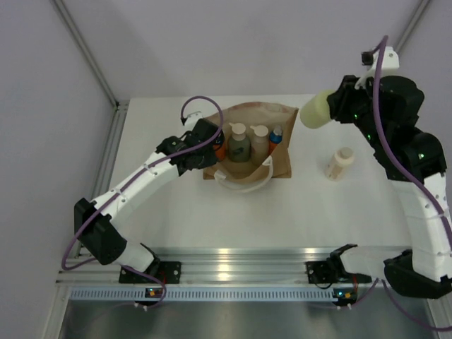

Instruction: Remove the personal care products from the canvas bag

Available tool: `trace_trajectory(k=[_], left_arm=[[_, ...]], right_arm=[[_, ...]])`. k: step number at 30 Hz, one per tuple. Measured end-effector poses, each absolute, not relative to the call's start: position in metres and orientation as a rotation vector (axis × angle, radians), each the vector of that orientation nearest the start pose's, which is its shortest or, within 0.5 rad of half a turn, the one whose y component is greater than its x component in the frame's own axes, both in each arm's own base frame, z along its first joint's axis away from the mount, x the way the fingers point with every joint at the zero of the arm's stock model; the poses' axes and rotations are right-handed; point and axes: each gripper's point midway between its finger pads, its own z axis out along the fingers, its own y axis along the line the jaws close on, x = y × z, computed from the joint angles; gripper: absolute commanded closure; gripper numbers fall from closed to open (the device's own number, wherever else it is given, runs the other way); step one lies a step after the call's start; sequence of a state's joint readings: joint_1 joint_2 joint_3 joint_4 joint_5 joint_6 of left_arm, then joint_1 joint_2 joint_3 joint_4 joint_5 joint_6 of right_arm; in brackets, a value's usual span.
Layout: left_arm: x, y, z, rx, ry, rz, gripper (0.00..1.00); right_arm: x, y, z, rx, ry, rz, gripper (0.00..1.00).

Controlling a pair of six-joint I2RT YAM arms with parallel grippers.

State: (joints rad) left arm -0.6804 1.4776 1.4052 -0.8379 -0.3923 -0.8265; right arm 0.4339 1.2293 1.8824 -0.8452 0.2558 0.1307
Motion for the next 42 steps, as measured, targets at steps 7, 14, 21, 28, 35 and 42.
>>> trace_trajectory(k=[7,14,21,28,35,42], left_arm=[[0.315,-0.202,0.209,-0.290,2.378,-0.188,1.00],[0.314,-0.200,0.209,-0.258,2.383,-0.174,1.00],[0.314,-0.201,0.209,-0.236,2.388,-0.173,1.00],[0.314,-0.201,0.210,-0.223,2.391,-0.171,1.00],[0.315,-0.202,0.209,-0.222,2.394,-0.171,1.00],[0.316,-0.203,0.209,-0.222,2.396,-0.172,1.00]], right_arm=[[0.291,0.054,0.384,-0.008,1.944,0.028,1.00],[0.286,0.040,0.233,0.001,2.274,-0.041,1.00],[0.262,0.033,0.166,0.043,2.357,-0.042,1.00],[0.263,0.034,0.158,0.075,2.287,-0.005,0.75],[0.264,0.037,0.172,0.089,2.189,0.050,0.08],[0.274,0.042,0.232,0.090,2.039,0.104,0.02]])
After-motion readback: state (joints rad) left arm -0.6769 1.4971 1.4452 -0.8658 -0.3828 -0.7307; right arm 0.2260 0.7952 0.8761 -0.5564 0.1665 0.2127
